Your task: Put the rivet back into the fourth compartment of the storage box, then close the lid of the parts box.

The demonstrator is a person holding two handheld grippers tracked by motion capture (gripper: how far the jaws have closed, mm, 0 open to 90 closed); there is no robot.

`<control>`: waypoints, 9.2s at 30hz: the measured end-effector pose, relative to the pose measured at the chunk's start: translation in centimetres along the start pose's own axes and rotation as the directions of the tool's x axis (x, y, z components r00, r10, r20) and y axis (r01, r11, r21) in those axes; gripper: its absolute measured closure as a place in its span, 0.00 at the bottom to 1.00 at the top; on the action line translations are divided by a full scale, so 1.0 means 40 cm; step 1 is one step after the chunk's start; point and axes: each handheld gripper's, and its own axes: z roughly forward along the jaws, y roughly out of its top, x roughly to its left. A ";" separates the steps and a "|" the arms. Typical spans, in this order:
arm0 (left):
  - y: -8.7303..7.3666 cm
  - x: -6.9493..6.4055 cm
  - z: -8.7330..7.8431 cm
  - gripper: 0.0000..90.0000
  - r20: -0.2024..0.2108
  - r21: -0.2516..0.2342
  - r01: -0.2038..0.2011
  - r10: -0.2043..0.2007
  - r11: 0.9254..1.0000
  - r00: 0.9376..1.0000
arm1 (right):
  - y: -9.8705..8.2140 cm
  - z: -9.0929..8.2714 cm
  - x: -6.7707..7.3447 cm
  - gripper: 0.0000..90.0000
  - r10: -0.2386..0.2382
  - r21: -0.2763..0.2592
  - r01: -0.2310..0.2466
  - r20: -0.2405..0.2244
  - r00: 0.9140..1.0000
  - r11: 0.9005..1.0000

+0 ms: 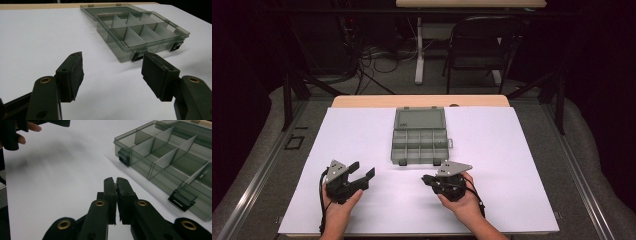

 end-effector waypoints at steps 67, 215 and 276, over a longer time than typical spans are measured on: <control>0.000 0.000 0.002 0.38 0.003 0.001 0.001 -0.001 1.000 1.000 | 0.205 0.057 -0.230 0.96 0.092 0.042 -0.104 0.223 0.971 0.994; 0.348 0.072 0.492 0.38 -0.103 0.244 0.125 -0.103 0.962 0.989 | 0.272 0.169 -0.457 0.56 0.209 0.074 -0.267 0.439 0.874 0.961; 0.291 0.056 0.584 0.36 -0.094 0.339 0.166 -0.143 0.926 0.985 | 0.179 0.255 -0.478 0.40 0.385 0.069 -0.443 0.389 0.837 0.894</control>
